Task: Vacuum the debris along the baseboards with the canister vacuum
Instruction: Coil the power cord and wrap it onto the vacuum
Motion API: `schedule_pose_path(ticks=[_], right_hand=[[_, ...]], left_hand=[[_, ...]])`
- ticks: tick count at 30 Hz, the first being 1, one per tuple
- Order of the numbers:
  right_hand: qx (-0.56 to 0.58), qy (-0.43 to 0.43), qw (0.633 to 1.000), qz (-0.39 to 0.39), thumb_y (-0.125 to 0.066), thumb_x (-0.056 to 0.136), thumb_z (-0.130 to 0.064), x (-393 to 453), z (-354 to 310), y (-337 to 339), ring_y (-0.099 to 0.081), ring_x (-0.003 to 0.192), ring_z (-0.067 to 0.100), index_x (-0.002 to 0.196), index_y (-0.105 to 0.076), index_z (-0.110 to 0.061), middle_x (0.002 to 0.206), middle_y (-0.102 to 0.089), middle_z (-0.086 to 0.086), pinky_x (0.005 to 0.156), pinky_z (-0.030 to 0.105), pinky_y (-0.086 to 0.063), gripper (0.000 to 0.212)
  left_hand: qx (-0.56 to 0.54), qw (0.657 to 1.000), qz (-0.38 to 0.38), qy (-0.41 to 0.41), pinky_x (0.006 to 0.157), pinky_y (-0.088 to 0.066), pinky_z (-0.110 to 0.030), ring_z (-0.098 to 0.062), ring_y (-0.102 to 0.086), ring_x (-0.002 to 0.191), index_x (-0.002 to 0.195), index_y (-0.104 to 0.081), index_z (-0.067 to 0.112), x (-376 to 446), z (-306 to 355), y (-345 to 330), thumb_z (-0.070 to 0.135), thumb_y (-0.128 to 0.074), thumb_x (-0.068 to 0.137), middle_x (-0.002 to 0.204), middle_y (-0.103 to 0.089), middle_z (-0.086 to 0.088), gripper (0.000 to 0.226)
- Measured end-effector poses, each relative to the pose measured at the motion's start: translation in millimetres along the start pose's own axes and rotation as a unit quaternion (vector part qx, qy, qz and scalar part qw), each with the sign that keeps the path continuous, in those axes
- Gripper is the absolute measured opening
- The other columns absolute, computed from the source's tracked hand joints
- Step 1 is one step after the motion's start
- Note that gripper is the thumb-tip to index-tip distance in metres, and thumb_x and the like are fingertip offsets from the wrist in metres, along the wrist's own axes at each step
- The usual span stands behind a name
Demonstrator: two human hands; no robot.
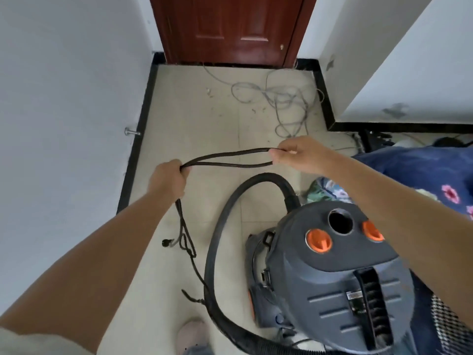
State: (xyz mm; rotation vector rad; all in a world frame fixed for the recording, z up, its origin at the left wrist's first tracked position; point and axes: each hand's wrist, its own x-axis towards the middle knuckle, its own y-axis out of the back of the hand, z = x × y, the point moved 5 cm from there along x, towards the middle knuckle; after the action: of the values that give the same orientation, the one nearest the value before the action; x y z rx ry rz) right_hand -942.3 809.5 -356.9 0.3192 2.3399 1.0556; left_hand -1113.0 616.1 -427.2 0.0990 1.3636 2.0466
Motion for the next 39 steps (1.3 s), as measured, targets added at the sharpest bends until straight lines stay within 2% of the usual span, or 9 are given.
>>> schedule_pose_path(ticks=[3, 6, 10, 15, 18, 21, 29, 34, 39], right_hand=[[-0.118, 0.058, 0.99, 0.057, -0.045, 0.096, -0.034, -10, 41, 50, -0.053, 0.079, 0.031, 0.093, -0.061, 0.009, 0.084, -0.059, 0.022, 0.068, 0.034, -0.033, 0.046], [-0.141, 0.065, 0.982, 0.11, -0.053, 0.094, -0.027, -29, 89, 97, -0.05, 0.067, 0.019, 0.068, -0.054, -0.004, 0.065, -0.05, 0.008, 0.058, 0.027, -0.027, 0.035], [0.136, -0.018, 0.98, 0.142, -0.053, 0.094, -0.011, -43, 158, 134, -0.042, 0.04, 0.001, 0.063, -0.051, -0.007, 0.052, -0.05, 0.003, 0.047, 0.009, -0.032, 0.032], [0.361, -0.061, 0.911, 0.188, -0.061, 0.081, -0.033, -63, 245, 150, -0.048, 0.043, 0.007, 0.05, -0.046, -0.012, 0.038, -0.041, -0.007, 0.065, 0.02, -0.047, 0.041], [0.325, -0.114, 0.903, 0.258, -0.061, 0.088, -0.032, -82, 294, 151, -0.043, 0.037, 0.003, 0.047, -0.044, -0.015, 0.034, -0.038, -0.009, 0.071, 0.03, -0.044, 0.048], [0.205, -0.146, 0.918, 0.307, -0.057, 0.092, -0.029, -110, 336, 156, -0.046, 0.035, -0.003, 0.061, -0.05, -0.001, 0.046, -0.049, 0.002, 0.052, 0.008, -0.036, 0.043], [-0.011, -0.228, 0.96, 0.16, -0.056, 0.092, -0.029, -183, 456, 100, -0.03, 0.048, 0.018, 0.049, -0.03, -0.012, 0.046, -0.028, 0.003, 0.05, 0.027, -0.024, 0.053], [0.023, -0.22, 0.97, 0.105, -0.052, 0.095, -0.025, -215, 490, 37, -0.036, 0.051, 0.014, 0.056, -0.038, -0.015, 0.05, -0.034, -0.003, 0.051, 0.018, -0.031, 0.042], [-0.005, -0.217, 0.976, 0.031, -0.049, 0.097, -0.021, -245, 496, 14, -0.055, 0.072, 0.026, 0.093, -0.059, -0.004, 0.071, -0.056, 0.011, 0.055, 0.031, -0.027, 0.02]], left_hand=[[-0.068, 0.997, 0.021, -0.043, 0.068, -0.051, -0.042, -0.038, -0.065, 0.077, 0.08, -0.05, 0.007, -1, 66, -17, 0.025, -0.052, 0.095, 0.083, -0.061, -0.024, 0.023], [-0.05, 0.994, 0.0, -0.097, 0.067, -0.05, -0.041, -0.037, -0.064, 0.074, 0.077, -0.047, 0.009, -9, 131, -47, 0.021, -0.05, 0.095, 0.066, -0.052, -0.011, 0.022], [-0.034, 0.989, -0.014, -0.144, 0.067, -0.047, -0.041, -0.038, -0.062, 0.077, 0.083, -0.05, 0.002, -1, 199, -78, 0.016, -0.047, 0.097, 0.066, -0.049, -0.011, 0.02], [-0.033, 0.975, -0.066, -0.208, 0.069, -0.044, -0.039, -0.033, -0.06, 0.08, 0.099, -0.056, -0.004, 22, 271, -121, 0.008, -0.044, 0.096, 0.084, -0.056, -0.024, 0.017], [0.008, 0.962, -0.116, -0.247, 0.064, -0.033, -0.03, -0.03, -0.052, 0.08, 0.098, -0.056, -0.003, 22, 310, -161, 0.002, -0.039, 0.095, 0.08, -0.048, -0.014, 0.018], [0.033, 0.952, -0.165, -0.257, 0.068, -0.037, -0.034, -0.035, -0.056, 0.09, 0.105, -0.055, -0.006, 17, 344, -208, 0.005, -0.037, 0.097, 0.09, -0.055, -0.021, 0.023], [0.082, 0.909, -0.337, -0.233, 0.09, -0.045, -0.031, -0.031, -0.063, 0.104, 0.111, -0.057, 0.001, -40, 396, -329, 0.008, -0.039, 0.098, 0.122, -0.059, -0.021, 0.024], [0.066, 0.947, -0.21, -0.232, 0.09, -0.038, -0.029, -0.032, -0.055, 0.112, 0.116, -0.059, -0.001, -65, 398, -325, 0.009, -0.043, 0.096, 0.12, -0.06, -0.019, 0.028], [0.037, 0.957, -0.153, -0.243, 0.088, -0.04, -0.028, -0.03, -0.058, 0.106, 0.11, -0.064, -0.002, -111, 382, -305, 0.003, -0.045, 0.095, 0.113, -0.064, -0.018, 0.026]])
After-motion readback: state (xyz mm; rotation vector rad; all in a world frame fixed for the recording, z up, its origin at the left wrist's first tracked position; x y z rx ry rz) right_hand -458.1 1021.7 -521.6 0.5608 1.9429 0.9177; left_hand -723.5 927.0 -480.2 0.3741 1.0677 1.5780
